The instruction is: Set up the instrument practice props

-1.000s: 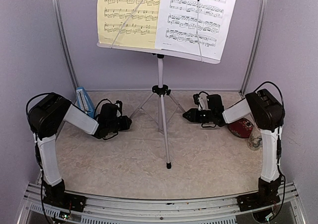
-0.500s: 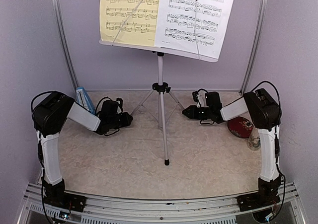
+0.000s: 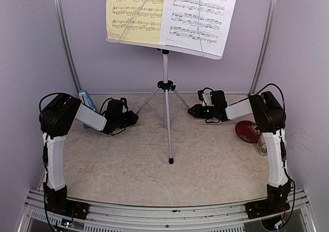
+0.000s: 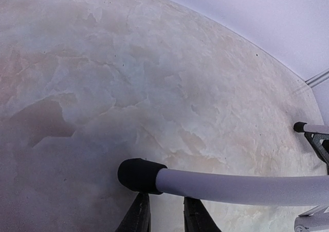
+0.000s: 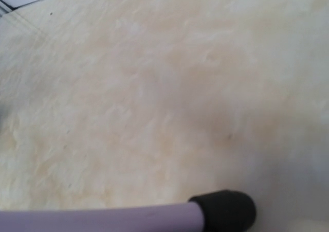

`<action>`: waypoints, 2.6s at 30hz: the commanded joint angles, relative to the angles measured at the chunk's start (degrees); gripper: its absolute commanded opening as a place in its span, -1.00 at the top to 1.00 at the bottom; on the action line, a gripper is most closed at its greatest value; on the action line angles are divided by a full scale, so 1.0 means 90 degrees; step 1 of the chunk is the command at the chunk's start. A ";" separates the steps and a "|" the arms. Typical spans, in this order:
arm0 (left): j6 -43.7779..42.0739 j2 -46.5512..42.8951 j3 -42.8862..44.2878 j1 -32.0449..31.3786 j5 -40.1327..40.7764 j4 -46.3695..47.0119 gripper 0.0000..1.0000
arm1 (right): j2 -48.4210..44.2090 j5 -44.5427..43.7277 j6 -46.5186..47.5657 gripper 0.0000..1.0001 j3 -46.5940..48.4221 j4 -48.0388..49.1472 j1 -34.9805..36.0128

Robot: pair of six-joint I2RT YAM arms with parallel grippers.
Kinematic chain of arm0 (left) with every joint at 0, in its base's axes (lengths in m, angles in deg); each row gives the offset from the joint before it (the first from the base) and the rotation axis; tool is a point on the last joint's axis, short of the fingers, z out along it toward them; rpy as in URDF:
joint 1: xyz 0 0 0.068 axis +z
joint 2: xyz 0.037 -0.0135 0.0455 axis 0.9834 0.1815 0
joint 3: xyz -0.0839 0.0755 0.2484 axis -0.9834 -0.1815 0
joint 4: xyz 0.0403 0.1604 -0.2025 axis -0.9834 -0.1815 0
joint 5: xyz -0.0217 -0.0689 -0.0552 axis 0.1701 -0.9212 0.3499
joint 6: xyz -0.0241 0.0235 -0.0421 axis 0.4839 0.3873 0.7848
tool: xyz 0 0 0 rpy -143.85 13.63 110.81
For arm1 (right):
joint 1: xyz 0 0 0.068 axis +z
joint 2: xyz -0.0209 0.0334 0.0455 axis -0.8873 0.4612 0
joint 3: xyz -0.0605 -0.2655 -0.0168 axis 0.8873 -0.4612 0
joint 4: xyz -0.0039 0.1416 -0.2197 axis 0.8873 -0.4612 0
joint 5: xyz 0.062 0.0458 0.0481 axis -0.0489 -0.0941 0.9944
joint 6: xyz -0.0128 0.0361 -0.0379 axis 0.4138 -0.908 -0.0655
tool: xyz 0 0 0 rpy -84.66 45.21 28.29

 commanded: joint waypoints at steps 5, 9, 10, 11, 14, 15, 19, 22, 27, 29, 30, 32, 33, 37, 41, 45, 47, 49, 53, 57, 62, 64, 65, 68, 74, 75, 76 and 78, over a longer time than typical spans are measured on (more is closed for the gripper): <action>0.0122 0.0403 0.0989 0.0148 -0.0130 0.0094 0.53 | 0.0587 -0.0038 0.0168 0.31 0.1235 -0.0408 -0.0168; 0.0079 0.0621 0.1475 0.0235 -0.0188 -0.0159 0.53 | 0.0880 0.0007 0.0172 0.30 0.1807 -0.0693 -0.0206; 0.0064 0.0680 0.1599 0.0255 -0.0212 -0.0213 0.53 | 0.0943 0.0019 0.0168 0.30 0.1938 -0.0749 -0.0209; 0.0054 0.0763 0.1721 0.0276 -0.0237 -0.0276 0.53 | 0.1006 0.0026 0.0162 0.30 0.2055 -0.0806 -0.0218; 0.0025 0.0969 0.2105 0.0342 -0.0286 -0.0486 0.53 | 0.1216 0.0063 0.0133 0.29 0.2459 -0.0977 -0.0223; 0.0016 0.1042 0.2218 0.0362 -0.0310 -0.0532 0.53 | 0.1293 0.0078 0.0129 0.29 0.2606 -0.1056 -0.0237; -0.0051 0.1248 0.2610 0.0423 -0.0330 -0.0699 0.53 | 0.1562 0.0148 0.0032 0.28 0.3065 -0.1217 -0.0289; -0.0087 0.1357 0.2806 0.0457 -0.0313 -0.0767 0.53 | 0.1753 0.0222 -0.0051 0.28 0.3422 -0.1318 -0.0340; -0.0163 0.1531 0.3106 0.0523 -0.0313 -0.0886 0.53 | 0.2046 0.0295 -0.0058 0.27 0.3934 -0.1491 -0.0409; -0.0167 0.1612 0.3230 0.0581 -0.0377 -0.0937 0.52 | 0.2135 0.0363 -0.0057 0.26 0.4163 -0.1603 -0.0428; -0.0192 0.1620 0.3278 0.0609 -0.0403 -0.0962 0.51 | 0.2151 0.0401 -0.0053 0.26 0.4235 -0.1653 -0.0431; -0.0366 0.1527 0.3233 0.0628 -0.0393 -0.0955 0.45 | 0.1999 0.0501 0.0034 0.22 0.4161 -0.1627 -0.0434; -0.0435 0.1430 0.3145 0.0625 -0.0393 -0.0918 0.38 | 0.1862 0.0562 0.0076 0.18 0.3996 -0.1537 -0.0433; -0.0461 0.0581 0.2207 0.0625 -0.0456 -0.0357 -0.11 | 0.1146 0.0772 0.0168 -0.04 0.3093 -0.0932 -0.0429; -0.0514 -0.0326 0.1451 0.0561 -0.0581 -0.0186 -0.64 | 0.0388 0.0889 0.0141 -0.47 0.2028 -0.0364 -0.0441; -0.0889 -0.1261 0.0906 0.0412 -0.0191 -0.0525 -0.89 | -0.0237 0.1041 0.0114 -0.77 0.1264 0.0069 -0.0444; -0.0859 -0.1746 0.0568 0.0417 0.0130 -0.0636 -0.96 | -0.0500 0.1143 0.0095 -0.88 0.0906 0.0229 -0.0443; -0.0850 -0.2258 0.0161 0.0443 0.0517 -0.0775 -0.98 | -0.0767 0.1230 0.0045 -0.95 0.0500 0.0436 -0.0444; -0.0815 -0.3255 -0.0435 0.0499 0.1323 -0.1158 -0.98 | -0.1383 0.1307 -0.0056 -1.00 -0.0444 0.0907 -0.0444; -0.0841 -0.3992 -0.0629 0.0564 0.1971 -0.1684 -0.98 | -0.1864 0.1454 -0.0317 -1.00 -0.1298 0.1344 -0.0411; -0.0719 -0.4139 -0.0285 0.0916 0.3046 -0.2950 -0.98 | -0.2433 0.1387 -0.0165 -1.00 -0.2208 0.1431 -0.0360; -0.0802 -0.4228 -0.0342 0.1045 0.3204 -0.3061 -0.98 | -0.2617 0.1360 -0.0174 -1.00 -0.2528 0.1551 -0.0357; -0.0835 -0.4281 -0.0371 0.1065 0.3282 -0.3111 -0.98 | -0.2708 0.1359 -0.0183 -1.00 -0.2665 0.1606 -0.0356; -0.1017 -0.4425 -0.0480 0.1331 0.3501 -0.3127 -0.98 | -0.2893 0.1368 -0.0168 -1.00 -0.2983 0.1692 -0.0333; -0.1212 -0.4179 -0.0319 0.2049 0.3040 -0.3277 -0.98 | -0.3075 0.1537 -0.0252 -1.00 -0.3330 0.1860 -0.0327; -0.1261 -0.4105 -0.0281 0.2061 0.3036 -0.3305 -0.98 | -0.3115 0.1562 -0.0288 -1.00 -0.3383 0.1907 -0.0327; -0.1292 -0.4015 -0.0255 0.2082 0.2963 -0.3316 -0.98 | -0.3144 0.1578 -0.0322 -1.00 -0.3431 0.1968 -0.0327; -0.1325 -0.3782 -0.0183 0.2095 0.2767 -0.3340 -0.98 | -0.3202 0.1604 -0.0386 -1.00 -0.3498 0.2067 -0.0327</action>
